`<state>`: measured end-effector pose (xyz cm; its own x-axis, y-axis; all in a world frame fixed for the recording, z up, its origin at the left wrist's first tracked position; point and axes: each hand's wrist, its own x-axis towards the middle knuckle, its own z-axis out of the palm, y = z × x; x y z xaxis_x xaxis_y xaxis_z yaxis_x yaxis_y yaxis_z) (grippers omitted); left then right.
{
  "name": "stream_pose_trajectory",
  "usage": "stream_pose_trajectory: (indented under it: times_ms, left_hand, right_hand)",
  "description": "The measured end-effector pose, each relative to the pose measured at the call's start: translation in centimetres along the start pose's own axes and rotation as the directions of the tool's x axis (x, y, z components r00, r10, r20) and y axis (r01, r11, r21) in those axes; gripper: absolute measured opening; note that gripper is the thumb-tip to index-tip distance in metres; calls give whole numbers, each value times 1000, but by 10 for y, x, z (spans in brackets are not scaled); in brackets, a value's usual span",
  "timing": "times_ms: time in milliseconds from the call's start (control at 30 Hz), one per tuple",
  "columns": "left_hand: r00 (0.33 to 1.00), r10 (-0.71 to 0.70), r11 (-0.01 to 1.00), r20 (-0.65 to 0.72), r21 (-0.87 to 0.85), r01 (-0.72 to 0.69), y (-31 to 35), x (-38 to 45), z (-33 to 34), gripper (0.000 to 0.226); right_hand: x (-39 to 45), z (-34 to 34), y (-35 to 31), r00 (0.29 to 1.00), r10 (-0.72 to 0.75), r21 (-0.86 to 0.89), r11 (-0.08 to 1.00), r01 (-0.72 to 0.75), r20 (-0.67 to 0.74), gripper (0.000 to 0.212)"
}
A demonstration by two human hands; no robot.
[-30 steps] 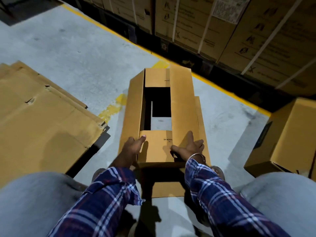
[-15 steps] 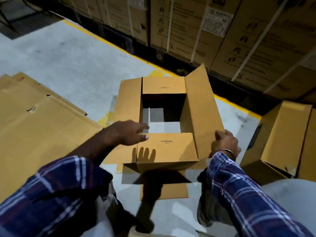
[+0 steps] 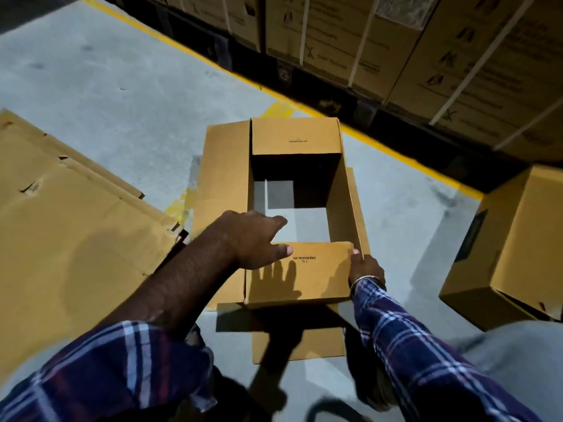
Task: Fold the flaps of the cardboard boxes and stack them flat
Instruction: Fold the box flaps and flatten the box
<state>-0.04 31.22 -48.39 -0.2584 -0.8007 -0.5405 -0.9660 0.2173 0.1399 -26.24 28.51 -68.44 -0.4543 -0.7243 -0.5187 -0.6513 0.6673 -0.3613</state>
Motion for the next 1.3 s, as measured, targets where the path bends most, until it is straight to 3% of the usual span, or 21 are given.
stream_pose_trajectory:
  times_ms: [200,333,433,500,533,600,700,933,1000,1067,1133,1200,1300]
  left_hand:
    - [996,-10,1000,87,24,8,-13,11,2,72]
    - [998,-1,1000,59,-4,2,-14,10,-1,74]
    - [999,-17,1000,45,-16,18,-13,7,-4,75]
    - [999,-32,999,43,-33,33,-12,3,-5,74]
    - [999,-36,998,37,-48,38,-12,2,-6,73]
    - [999,-48,995,15,-82,49,-15,-2,-5,73]
    - [997,-81,988,-2,-130,80,-23,-6,-2,74]
    - [991,-133,970,-16,-209,127,-43,-11,-6,76]
    - [989,-146,963,-30,-232,135,-46,-12,-7,76]
    - [988,-147,961,-37,-242,134,-44,-15,-8,76]
    - [990,-139,963,-35,-239,127,-38,-16,-10,76]
    - [990,-138,963,-27,-238,128,-31,-17,-10,76]
    - [989,-147,959,-22,-247,137,-23,-20,-10,75]
  right_hand:
    - [10,15,6,994,16,-74,997,-24,-108,59]
    - [13,17,9,991,19,-15,1000,-21,-131,62]
    - [2,14,7,935,-230,-9,972,237,-270,46]
    - [-5,13,-2,803,-500,-88,861,501,-324,42]
    - [-5,14,-10,755,-594,-122,801,586,-276,42]
    - [-6,18,-26,732,-679,-175,729,661,-64,45]
    - [-16,17,-42,734,-635,-298,672,678,241,55]
    - [-67,-52,-77,675,-732,-397,596,698,89,49]
    - [-89,-75,-85,692,-692,-417,578,702,205,43]
    - [-112,-90,-85,691,-592,-428,543,723,415,37]
    - [-133,-95,-72,678,-423,-466,503,728,602,50]
    - [-146,-84,-49,667,-298,-536,417,734,682,70]
    - [-148,-51,-21,661,-281,-606,264,750,696,84]
